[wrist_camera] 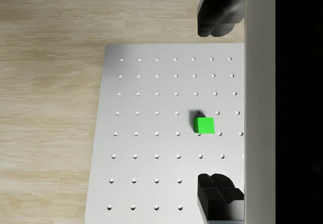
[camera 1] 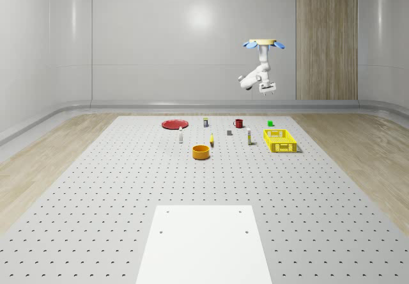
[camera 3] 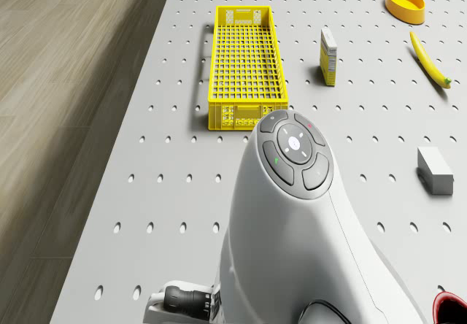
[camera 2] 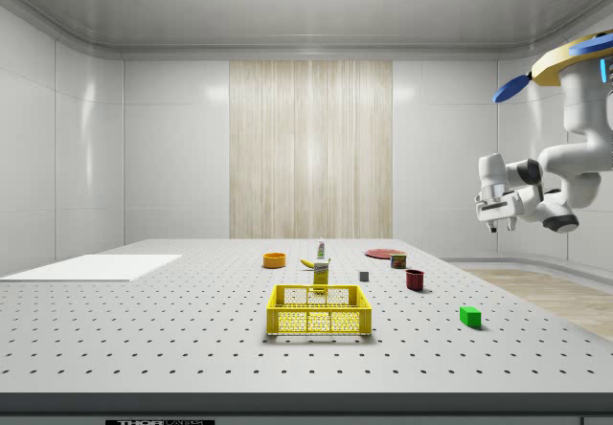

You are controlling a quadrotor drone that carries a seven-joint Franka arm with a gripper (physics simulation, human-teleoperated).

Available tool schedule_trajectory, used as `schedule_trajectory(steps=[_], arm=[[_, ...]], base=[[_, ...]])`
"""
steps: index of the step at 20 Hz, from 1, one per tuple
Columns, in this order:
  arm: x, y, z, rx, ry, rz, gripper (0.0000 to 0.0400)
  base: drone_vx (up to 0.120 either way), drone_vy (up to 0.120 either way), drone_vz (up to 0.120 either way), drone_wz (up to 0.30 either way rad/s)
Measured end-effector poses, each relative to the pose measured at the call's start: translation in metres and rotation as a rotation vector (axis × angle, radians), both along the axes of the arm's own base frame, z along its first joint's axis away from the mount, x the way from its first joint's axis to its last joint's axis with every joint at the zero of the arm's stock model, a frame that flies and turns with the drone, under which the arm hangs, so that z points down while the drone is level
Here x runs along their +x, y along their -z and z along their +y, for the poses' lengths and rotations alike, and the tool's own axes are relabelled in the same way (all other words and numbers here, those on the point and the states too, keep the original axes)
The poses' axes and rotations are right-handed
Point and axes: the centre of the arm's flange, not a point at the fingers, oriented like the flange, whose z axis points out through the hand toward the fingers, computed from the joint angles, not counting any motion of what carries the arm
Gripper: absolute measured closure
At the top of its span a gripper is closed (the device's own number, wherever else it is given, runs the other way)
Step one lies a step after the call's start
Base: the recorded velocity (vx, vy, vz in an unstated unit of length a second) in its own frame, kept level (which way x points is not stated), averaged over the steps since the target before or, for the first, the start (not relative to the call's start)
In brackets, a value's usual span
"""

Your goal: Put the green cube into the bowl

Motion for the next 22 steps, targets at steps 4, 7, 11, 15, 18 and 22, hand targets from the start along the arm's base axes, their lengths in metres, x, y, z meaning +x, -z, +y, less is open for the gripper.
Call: schedule_trajectory(steps=[4,7,11,15,18,22], arm=[[0.000,0.001,-0.008,-0.084,0.002,0.003,0.0000],[0.000,0.002,-0.011,-0.117,0.003,0.004,0.0000],[0.000,0.002,-0.014,-0.140,0.003,0.005,0.0000],[0.000,0.002,-0.015,-0.152,0.004,0.005,0.0000],[0.000,0.002,-0.015,-0.156,0.004,0.005,0.0000],[0.000,0.002,-0.016,-0.160,0.004,0.005,0.0000]], base=[[0.120,0.000,-0.120,0.000],[0.120,0.000,-0.120,0.000],[0.120,0.000,-0.120,0.000],[0.030,0.000,-0.120,0.000],[0.000,0.000,-0.120,0.000],[0.000,0.000,-0.120,0.000]])
